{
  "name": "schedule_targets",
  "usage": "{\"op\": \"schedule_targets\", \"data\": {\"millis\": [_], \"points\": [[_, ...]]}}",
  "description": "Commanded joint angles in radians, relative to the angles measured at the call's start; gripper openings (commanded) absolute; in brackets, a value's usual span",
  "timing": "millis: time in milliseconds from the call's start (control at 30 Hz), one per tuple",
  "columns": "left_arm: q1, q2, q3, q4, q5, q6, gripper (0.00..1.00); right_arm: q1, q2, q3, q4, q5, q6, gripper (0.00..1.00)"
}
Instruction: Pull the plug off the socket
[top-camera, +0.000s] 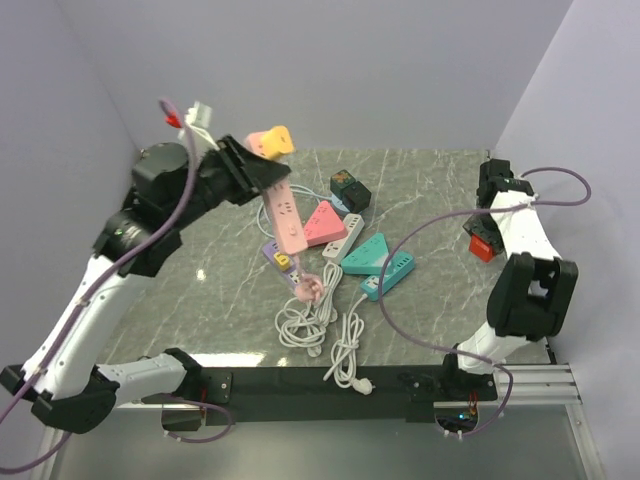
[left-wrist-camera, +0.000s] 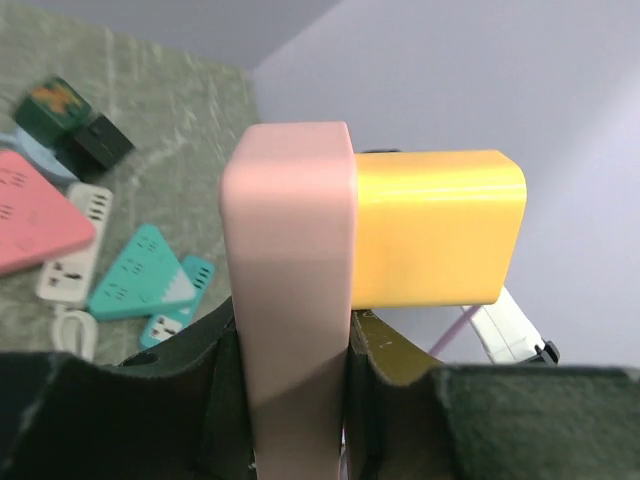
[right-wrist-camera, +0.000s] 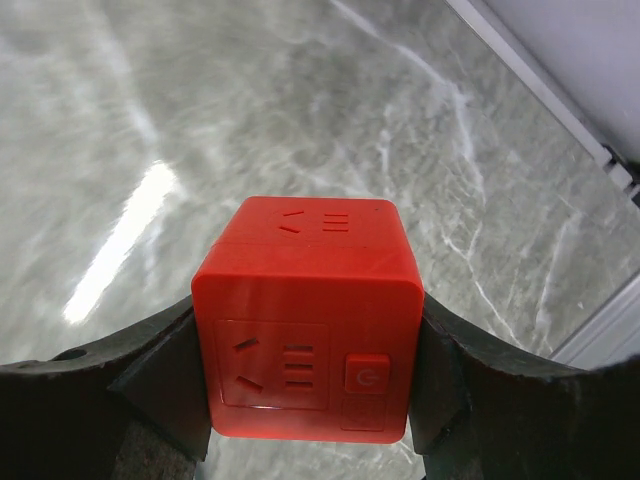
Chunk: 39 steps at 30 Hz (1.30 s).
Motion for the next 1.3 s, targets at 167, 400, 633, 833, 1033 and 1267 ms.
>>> {"op": "schedule_targets", "data": {"millis": [167,400,633,833,1033,1267], "points": [[0.141,-0.132,0.095,-0.255,-0.180,0.211,0.00,-0.025,0.110,0.008,-0.053,0.171,0.180,0.00],[0.195,-0.232,-0.052,-0.366,-0.353,0.311,0.00,-0.029,0.173,-0.030,-0.119,0.349,0.298,0.02],[0.220,-0.290,-0.255,-0.314,-0.386,0.318,0.00,-0.026,0.267,-0.079,-0.044,0.274,0.265,0.03],[0.263,-0.299,-0.392,-0.275,-0.372,0.354,0.00,-0.023,0.291,-0.113,0.019,0.205,0.211,0.16],[0.296,-0.293,-0.497,-0.231,-0.297,0.369,0.00,-0.010,0.236,-0.088,0.010,0.139,0.177,0.72],[0.303,-0.275,-0.591,-0.169,-0.205,0.380,0.01,0.038,0.093,-0.027,-0.062,0.105,0.160,0.91]]}}
